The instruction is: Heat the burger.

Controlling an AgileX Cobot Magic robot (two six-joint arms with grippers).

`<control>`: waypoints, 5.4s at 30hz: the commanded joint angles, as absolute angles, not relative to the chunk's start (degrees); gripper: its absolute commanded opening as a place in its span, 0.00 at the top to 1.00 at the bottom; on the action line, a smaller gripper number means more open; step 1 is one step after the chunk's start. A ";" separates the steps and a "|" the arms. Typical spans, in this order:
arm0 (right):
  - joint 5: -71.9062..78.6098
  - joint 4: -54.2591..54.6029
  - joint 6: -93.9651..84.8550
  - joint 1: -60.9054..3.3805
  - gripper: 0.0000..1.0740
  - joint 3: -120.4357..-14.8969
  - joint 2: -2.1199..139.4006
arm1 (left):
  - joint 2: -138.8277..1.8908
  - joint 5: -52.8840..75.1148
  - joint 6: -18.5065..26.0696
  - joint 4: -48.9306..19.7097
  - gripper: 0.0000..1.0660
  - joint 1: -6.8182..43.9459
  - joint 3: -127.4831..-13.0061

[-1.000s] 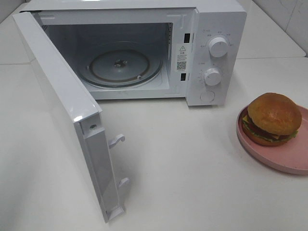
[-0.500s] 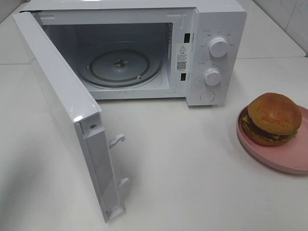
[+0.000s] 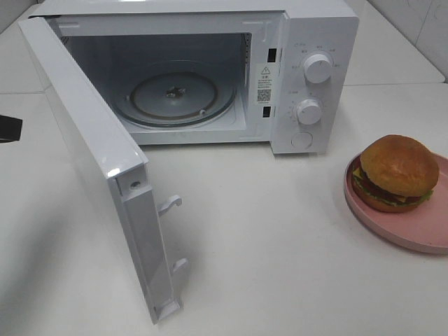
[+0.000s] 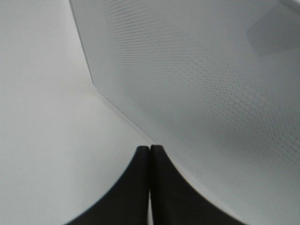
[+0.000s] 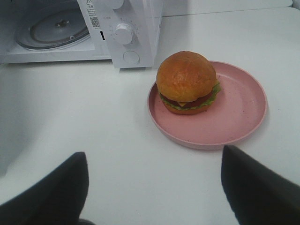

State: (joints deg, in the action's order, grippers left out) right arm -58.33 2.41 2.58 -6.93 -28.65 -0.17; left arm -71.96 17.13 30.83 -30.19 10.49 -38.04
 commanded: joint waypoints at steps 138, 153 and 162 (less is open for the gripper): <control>-57.52 2.12 1.83 -6.53 0.32 -28.48 -1.78 | -62.97 68.12 4.07 -6.82 1.00 9.91 -58.79; -57.52 2.12 1.83 -6.53 0.32 -28.48 -1.78 | -29.11 62.17 3.21 -7.22 1.00 9.91 -34.38; -57.52 2.12 1.83 -6.53 0.32 -28.48 -1.78 | -10.49 59.70 4.01 -7.05 1.00 9.91 -28.88</control>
State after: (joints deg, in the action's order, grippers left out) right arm -58.33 2.23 2.58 -6.93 -28.65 -0.17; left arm -14.27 60.73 3.61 -6.65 10.03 -29.22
